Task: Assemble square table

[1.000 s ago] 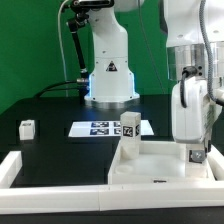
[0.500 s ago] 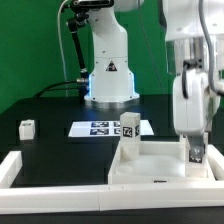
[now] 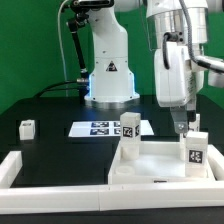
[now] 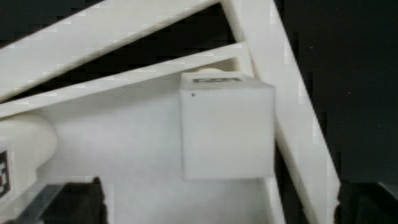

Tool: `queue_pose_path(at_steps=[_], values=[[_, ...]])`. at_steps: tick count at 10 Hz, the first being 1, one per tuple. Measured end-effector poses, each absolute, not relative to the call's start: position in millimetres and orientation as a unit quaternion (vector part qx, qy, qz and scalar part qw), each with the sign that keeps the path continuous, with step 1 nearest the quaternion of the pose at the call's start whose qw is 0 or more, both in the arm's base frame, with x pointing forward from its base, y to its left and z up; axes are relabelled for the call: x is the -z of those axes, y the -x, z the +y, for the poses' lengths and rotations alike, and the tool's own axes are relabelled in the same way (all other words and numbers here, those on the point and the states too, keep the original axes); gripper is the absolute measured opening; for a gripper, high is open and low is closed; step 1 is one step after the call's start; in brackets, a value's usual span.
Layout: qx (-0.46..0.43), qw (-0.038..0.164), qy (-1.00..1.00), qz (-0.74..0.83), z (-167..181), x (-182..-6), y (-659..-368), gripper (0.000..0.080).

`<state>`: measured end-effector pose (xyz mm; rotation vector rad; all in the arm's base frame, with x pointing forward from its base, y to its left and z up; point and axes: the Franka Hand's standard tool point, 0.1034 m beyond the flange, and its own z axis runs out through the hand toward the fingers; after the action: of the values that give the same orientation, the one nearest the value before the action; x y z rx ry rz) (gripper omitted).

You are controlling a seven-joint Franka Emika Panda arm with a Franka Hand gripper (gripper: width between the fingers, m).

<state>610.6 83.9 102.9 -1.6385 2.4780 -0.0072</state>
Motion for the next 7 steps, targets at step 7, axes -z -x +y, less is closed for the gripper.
queue_pose_path(at_steps=[7], values=[[0.028, 0.111, 0.615, 0.781, 34.0, -125.3, -572.9, 0.0649]])
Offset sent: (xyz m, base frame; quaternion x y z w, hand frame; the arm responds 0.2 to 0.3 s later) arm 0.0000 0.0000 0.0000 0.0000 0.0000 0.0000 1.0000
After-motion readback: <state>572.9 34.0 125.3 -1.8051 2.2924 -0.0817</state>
